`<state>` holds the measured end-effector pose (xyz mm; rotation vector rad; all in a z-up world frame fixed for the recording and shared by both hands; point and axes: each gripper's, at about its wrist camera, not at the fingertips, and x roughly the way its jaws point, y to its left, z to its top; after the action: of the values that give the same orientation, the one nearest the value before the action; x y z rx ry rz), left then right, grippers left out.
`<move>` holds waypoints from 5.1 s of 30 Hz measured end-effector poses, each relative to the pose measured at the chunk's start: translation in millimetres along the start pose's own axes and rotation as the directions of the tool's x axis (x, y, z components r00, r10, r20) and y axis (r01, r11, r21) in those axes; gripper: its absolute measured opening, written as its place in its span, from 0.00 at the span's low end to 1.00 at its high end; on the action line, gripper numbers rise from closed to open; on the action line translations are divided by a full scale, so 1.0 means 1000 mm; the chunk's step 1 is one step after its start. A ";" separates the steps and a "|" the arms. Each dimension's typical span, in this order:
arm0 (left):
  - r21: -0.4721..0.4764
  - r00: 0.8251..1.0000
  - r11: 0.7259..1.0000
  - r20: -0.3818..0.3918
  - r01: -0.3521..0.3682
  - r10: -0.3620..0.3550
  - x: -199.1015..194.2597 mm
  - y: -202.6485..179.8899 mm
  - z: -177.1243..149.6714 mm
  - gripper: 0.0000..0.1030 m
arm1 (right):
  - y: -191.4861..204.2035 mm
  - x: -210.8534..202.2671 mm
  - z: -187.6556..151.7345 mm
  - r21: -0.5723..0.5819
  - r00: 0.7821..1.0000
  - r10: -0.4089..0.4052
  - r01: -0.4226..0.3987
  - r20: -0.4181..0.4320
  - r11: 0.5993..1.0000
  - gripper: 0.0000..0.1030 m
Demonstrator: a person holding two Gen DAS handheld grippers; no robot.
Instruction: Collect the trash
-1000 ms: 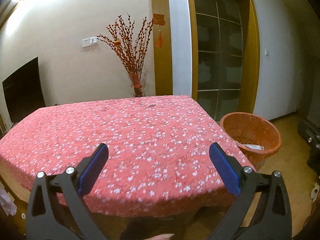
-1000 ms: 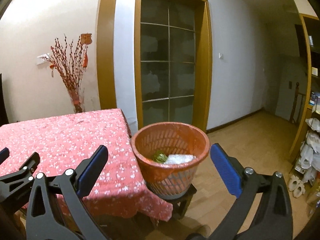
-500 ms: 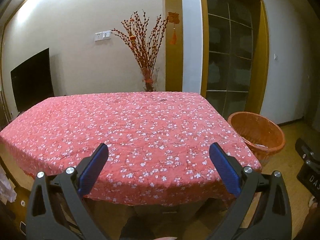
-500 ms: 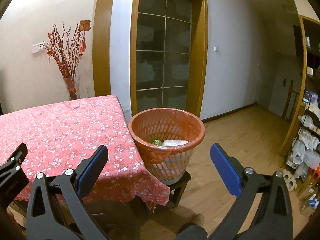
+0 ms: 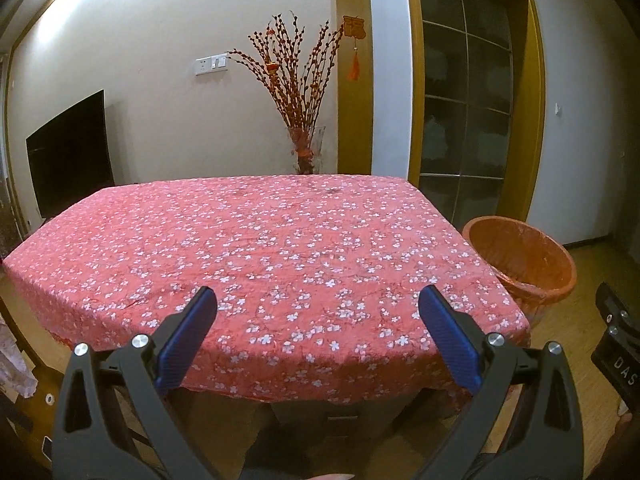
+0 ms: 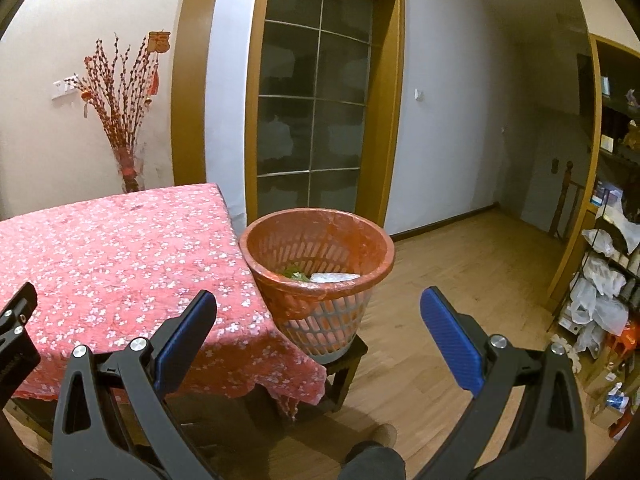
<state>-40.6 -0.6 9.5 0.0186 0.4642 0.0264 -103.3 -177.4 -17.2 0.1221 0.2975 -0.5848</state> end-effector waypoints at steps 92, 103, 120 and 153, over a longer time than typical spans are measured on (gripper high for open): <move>-0.013 1.000 1.000 -0.020 -0.001 0.001 0.000 -0.009 -0.005 0.96 | 0.005 0.004 -0.005 -0.026 1.000 0.003 -0.004 -0.027 1.000 0.98; -0.012 1.000 1.000 -0.024 0.000 -0.001 0.001 -0.008 -0.006 0.96 | 0.003 0.005 -0.005 -0.026 1.000 0.004 -0.005 -0.027 1.000 0.98; -0.010 0.999 1.000 -0.034 0.005 -0.005 0.004 -0.006 -0.007 0.96 | 0.002 0.007 -0.008 -0.027 0.999 0.006 -0.007 -0.032 1.000 0.98; 0.005 0.999 1.000 -0.037 0.001 -0.001 0.005 -0.003 -0.005 0.96 | -0.002 0.009 -0.008 -0.026 0.999 0.011 -0.012 -0.036 1.000 0.98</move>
<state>-38.5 -3.6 3.1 0.0230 0.5009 0.0242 -98.9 -181.8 -27.2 0.1090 0.3387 -0.5678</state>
